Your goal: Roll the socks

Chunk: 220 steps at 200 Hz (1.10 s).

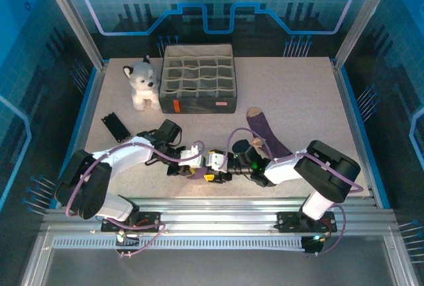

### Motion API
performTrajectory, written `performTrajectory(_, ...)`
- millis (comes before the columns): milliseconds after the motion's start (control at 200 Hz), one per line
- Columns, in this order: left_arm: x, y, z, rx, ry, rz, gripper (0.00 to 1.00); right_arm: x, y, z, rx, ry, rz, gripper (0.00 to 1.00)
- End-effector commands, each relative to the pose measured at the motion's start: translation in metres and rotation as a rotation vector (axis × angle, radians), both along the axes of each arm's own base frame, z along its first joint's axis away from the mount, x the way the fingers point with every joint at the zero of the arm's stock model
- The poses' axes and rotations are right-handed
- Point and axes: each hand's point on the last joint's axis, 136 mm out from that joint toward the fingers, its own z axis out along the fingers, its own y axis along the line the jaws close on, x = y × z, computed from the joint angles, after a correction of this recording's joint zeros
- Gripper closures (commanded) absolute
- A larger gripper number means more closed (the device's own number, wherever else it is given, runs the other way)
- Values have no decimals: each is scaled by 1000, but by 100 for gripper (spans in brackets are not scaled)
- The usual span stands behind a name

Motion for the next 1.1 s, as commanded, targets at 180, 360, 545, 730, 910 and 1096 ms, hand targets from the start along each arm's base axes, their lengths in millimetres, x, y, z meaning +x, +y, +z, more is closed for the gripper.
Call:
performTrajectory(180,-15,5,-5,4,94,-19,90,-4,16,-3,16,-9,54,31)
performTrajectory(360,-11,5,-3,-6,106,-3,90,-17,19,-16,-29,-11,70,31)
performTrajectory(545,-9,6,-2,-13,108,4,90,-21,20,-29,-68,-5,63,31)
performTrajectory(730,-7,6,-2,-20,114,18,89,-20,21,-38,-95,-2,51,38)
performTrajectory(910,-5,6,0,-27,109,25,88,-24,25,-43,-101,-11,44,67)
performTrajectory(1096,5,2,7,-41,73,43,84,-18,22,-39,-98,46,-39,99)
